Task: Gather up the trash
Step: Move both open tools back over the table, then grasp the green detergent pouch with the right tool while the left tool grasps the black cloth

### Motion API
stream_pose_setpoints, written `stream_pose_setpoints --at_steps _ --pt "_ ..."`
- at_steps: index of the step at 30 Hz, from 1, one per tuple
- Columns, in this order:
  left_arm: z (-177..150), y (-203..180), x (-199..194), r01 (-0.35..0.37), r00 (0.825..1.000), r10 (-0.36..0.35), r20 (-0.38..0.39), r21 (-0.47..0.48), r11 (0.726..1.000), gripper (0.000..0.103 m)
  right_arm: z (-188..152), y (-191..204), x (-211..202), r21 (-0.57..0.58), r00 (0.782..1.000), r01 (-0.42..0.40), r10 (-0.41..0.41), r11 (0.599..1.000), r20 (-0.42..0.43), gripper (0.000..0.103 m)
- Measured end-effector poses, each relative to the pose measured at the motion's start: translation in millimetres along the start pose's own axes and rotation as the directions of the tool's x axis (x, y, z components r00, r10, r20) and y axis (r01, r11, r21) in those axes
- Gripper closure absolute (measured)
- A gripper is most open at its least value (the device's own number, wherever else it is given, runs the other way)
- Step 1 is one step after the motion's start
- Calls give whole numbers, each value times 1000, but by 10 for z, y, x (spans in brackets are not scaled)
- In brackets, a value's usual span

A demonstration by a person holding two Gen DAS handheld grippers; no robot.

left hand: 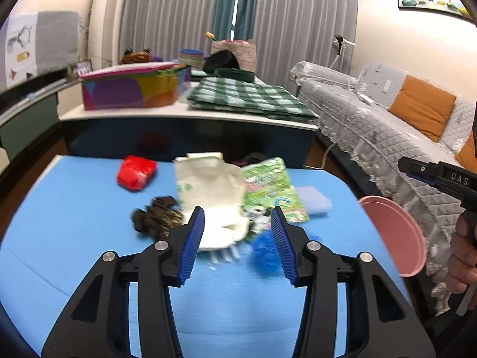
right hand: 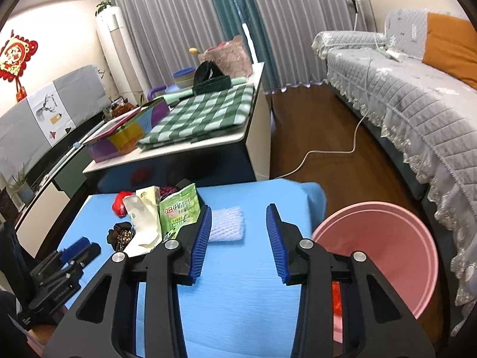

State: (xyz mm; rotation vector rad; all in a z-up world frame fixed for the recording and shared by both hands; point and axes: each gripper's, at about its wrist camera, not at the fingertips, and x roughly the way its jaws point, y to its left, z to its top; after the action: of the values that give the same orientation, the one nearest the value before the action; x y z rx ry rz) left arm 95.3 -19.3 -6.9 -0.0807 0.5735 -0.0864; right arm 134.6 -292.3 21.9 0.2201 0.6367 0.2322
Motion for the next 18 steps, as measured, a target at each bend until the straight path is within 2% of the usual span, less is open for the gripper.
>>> stream_pose_setpoints --at_steps 7,13,18 --pt "-17 327 100 -61 998 61 -1 -31 998 57 -78 221 397 -1 996 -65 65 998 -62 64" --pt "-48 665 235 -114 993 111 -30 -94 989 57 -183 360 775 28 982 -112 115 993 -148 64" --pt "-69 808 371 -127 991 120 -58 -131 983 57 -220 435 966 39 973 -128 133 991 -188 63"
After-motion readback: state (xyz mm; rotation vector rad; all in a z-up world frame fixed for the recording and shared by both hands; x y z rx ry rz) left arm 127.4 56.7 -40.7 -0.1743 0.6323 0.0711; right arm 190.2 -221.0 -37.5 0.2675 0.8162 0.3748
